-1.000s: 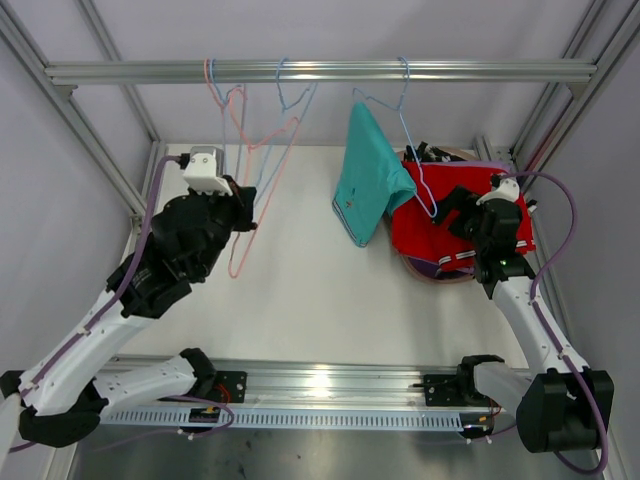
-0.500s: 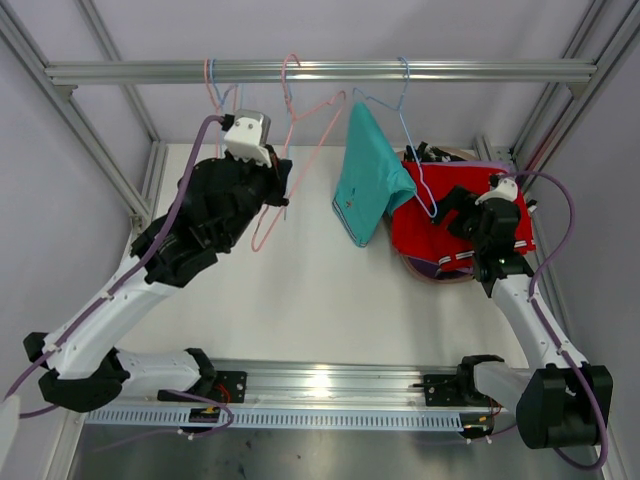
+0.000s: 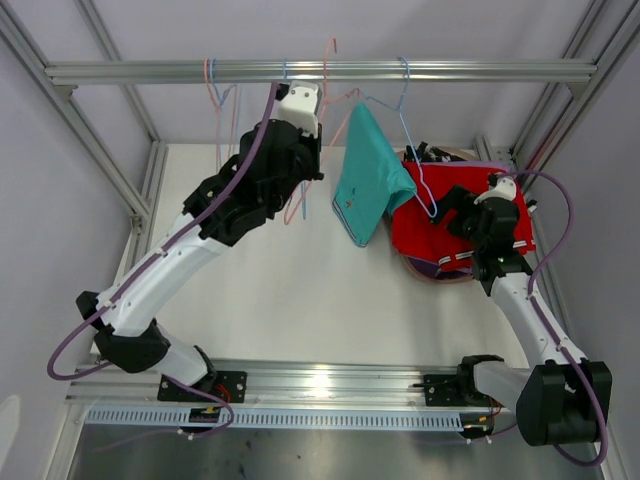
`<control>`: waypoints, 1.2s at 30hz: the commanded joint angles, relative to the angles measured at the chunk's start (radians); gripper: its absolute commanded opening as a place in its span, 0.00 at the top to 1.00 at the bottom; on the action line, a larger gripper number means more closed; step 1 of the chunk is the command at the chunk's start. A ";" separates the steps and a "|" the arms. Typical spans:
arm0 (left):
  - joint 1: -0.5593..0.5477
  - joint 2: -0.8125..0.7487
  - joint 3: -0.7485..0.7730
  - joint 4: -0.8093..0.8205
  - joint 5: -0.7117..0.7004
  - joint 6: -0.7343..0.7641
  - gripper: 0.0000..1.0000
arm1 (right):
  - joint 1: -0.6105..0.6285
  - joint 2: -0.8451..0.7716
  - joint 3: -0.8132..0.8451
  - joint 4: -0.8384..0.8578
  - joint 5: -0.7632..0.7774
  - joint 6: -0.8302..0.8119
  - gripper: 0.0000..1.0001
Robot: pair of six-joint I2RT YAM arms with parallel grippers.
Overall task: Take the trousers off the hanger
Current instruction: Place the hanger at the clothesline.
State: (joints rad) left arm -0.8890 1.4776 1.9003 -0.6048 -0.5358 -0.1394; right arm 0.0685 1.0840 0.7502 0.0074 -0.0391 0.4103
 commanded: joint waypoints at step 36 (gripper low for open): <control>0.214 0.050 -0.097 0.040 0.122 -0.209 1.00 | -0.004 0.059 -0.003 0.003 -0.038 0.005 0.03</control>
State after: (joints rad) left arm -0.6926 1.6039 1.8553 -0.6334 -0.4255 -0.3099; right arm 0.0677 1.1225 0.7502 0.0414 -0.0528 0.4107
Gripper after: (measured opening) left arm 0.014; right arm 0.972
